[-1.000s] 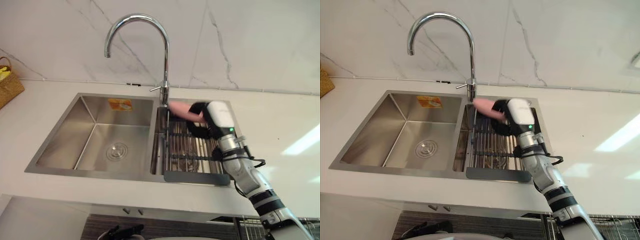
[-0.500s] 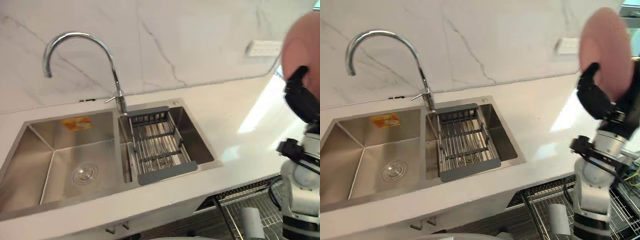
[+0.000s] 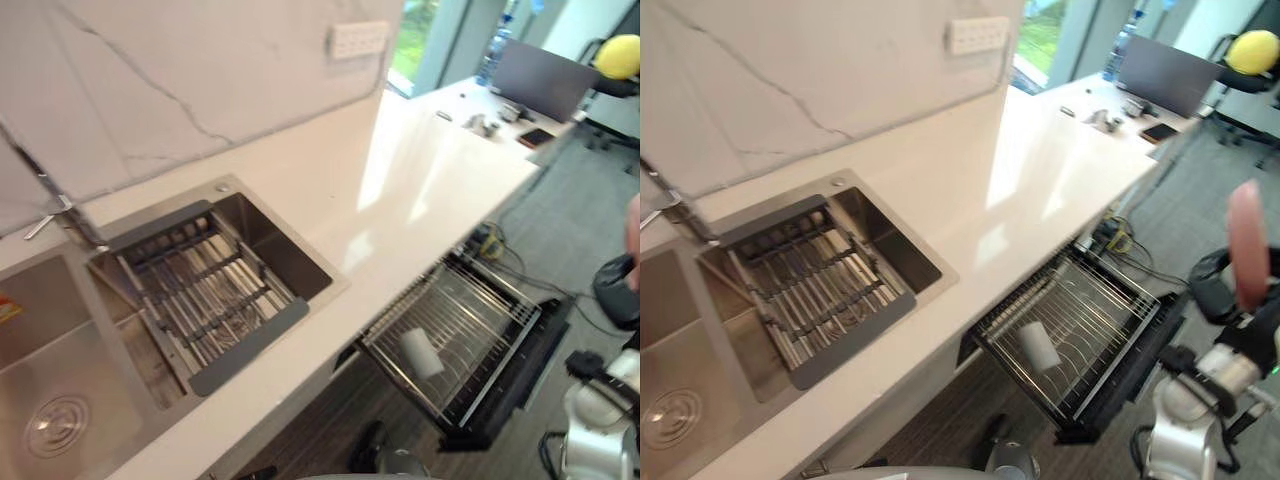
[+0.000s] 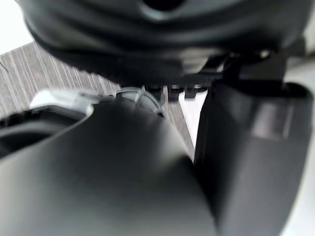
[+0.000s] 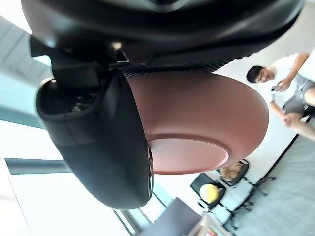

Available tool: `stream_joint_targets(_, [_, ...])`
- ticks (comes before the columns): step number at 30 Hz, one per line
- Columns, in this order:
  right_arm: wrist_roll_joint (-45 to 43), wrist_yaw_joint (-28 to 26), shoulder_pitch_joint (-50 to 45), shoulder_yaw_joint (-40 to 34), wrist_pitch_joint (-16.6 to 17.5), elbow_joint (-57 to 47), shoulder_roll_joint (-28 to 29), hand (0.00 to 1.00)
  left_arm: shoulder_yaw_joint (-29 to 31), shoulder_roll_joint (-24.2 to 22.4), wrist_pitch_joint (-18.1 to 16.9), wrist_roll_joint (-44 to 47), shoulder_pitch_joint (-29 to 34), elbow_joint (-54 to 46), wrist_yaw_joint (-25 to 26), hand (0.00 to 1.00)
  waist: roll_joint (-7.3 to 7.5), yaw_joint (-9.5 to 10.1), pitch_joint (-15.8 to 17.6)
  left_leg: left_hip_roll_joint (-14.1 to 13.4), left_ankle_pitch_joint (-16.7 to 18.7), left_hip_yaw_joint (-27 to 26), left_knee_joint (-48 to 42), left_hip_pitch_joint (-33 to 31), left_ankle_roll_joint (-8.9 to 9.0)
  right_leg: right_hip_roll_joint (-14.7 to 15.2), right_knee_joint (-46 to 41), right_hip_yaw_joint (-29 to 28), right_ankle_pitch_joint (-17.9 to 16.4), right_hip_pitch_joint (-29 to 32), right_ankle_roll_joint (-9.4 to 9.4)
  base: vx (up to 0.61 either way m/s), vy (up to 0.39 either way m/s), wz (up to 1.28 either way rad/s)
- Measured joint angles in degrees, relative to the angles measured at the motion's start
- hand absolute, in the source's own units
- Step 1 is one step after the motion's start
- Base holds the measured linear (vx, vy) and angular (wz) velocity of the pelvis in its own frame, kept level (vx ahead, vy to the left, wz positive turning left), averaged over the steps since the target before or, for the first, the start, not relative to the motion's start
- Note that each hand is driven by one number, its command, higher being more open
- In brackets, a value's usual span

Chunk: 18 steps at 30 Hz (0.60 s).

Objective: Walk over to the sink, pick up the cup, carry it to the dishwasher, place the cup inside the dishwasher, then close the dishwasher door

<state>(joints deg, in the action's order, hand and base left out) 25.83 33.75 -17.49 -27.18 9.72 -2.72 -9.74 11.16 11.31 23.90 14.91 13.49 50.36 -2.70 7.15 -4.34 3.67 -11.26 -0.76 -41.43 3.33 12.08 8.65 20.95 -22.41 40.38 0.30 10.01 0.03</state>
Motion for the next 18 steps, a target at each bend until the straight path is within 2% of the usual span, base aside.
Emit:
stream_joint_targets(1, [0.6,0.2,1.1,0.9,0.7,3.6,0.2,0.0,0.3,0.6,0.8,0.9,-0.7,0.7,0.7,1.0,-0.12,0.49,-0.4,-0.8,0.6,-1.0,-1.6,-1.5,-0.98,-4.4,9.0,-1.9,3.2,-1.3,2.22,-0.05,-0.15,-0.55])
stream_joint_targets(2, [0.7,0.4,2.1,1.1,1.0,5.1,0.5,0.0,0.4,0.3,0.8,1.0,-1.0,1.1,0.7,1.0,-0.65,1.64,-0.8,-1.3,1.3,-0.9,-2.2,-3.5,-2.39,-7.1,14.7,-3.1,6.7,-1.1,3.35,-0.14,-0.107,-0.73])
stream_joint_targets(3, [0.7,1.5,4.5,1.0,1.2,7.0,1.0,0.0,0.8,-0.6,0.0,0.2,-1.9,1.0,0.9,1.0,-1.85,2.09,-0.4,-3.1,1.4,-0.9,-5.4,-7.0,-2.47,-5.2,2.4,-6.6,-3.1,1.5,-0.24,-0.12,-0.094,-0.27])
stream_joint_targets(4, [0.7,3.1,4.9,1.4,1.3,8.6,1.2,0.0,1.2,-0.2,-0.3,0.3,-2.0,0.4,0.5,1.0,-0.74,1.95,-0.3,-2.9,2.0,0.0,-10.1,-8.9,-1.55,-3.7,-1.7,-8.6,-8.7,-0.7,3.22,-0.06,-0.119,-0.1])
stream_joint_targets(5, [0.8,3.1,5.5,2.0,1.2,9.3,1.0,0.0,1.3,-0.1,-0.5,0.5,-2.0,-0.5,0.2,1.0,-0.34,2.3,-0.3,-3.2,2.8,-0.2,-12.4,-9.8,-1.66,-4.9,2.8,-9.4,-8.3,-1.9,5.31,-0.05,-0.172,-0.03])
stream_joint_targets(6, [0.8,2.5,7.1,4.4,0.5,10.5,0.0,0.0,1.0,-1.2,-0.5,0.0,-2.8,-0.5,0.8,1.0,-2.73,3.32,-0.2,-6.6,3.9,-0.4,-15.8,-12.2,-2.18,-9.3,10.9,-9.2,-3.1,-4.4,4.76,-0.11,-0.133,-0.35])
stream_joint_targets(7, [0.9,2.0,7.7,7.6,0.4,10.4,0.0,0.0,0.8,-1.8,-0.5,-0.1,-3.1,-0.5,0.9,1.0,-3.79,3.77,0.3,-7.1,4.1,-1.3,-15.3,-12.0,-2.37,-12.2,18.8,-9.2,1.1,-7.3,4.42,-0.11,-0.1,-0.34])
stream_joint_targets(9, [0.9,0.4,7.5,11.2,0.5,10.5,0.1,0.0,0.8,-2.2,-0.5,1.0,-3.3,-0.8,2.1,1.0,-3.82,4.49,0.9,-6.4,3.5,-1.8,-13.9,-11.3,-2.2,-13.1,23.6,-9.2,3.9,-9.1,4.11,-0.12,0.041,-0.13])
stream_joint_targets(11, [1.3,-1.4,6.8,12.9,0.5,10.9,0.1,0.0,0.8,-2.5,-0.5,2.4,-3.4,-1.4,2.6,1.0,-4.01,5.25,1.9,-5.4,3.2,-1.3,-13.0,-11.2,-2.5,-12.7,25.2,-8.6,5.1,-10.0,4.31,-0.15,0.123,0.13])
stream_joint_targets(16, [2.2,-2.5,8.0,13.0,0.6,14.7,-1.5,0.0,1.0,-2.8,-0.5,3.8,-3.4,-2.0,2.0,1.0,-4.71,5.1,3.7,-3.1,1.7,1.4,-11.6,-11.0,-2.99,-11.3,26.7,-6.2,6.3,-12.1,4.99,-0.04,0.107,0.29])
stream_joint_targets(18, [3.0,-3.4,9.6,13.0,0.5,18.8,-3.7,0.0,1.0,-3.3,-0.6,3.7,-3.4,-2.4,2.0,1.0,-5.64,5.17,4.4,-2.5,1.6,2.8,-11.4,-10.7,-3.14,-10.8,26.7,-4.7,6.3,-13.4,5.03,0.0,0.11,0.33])
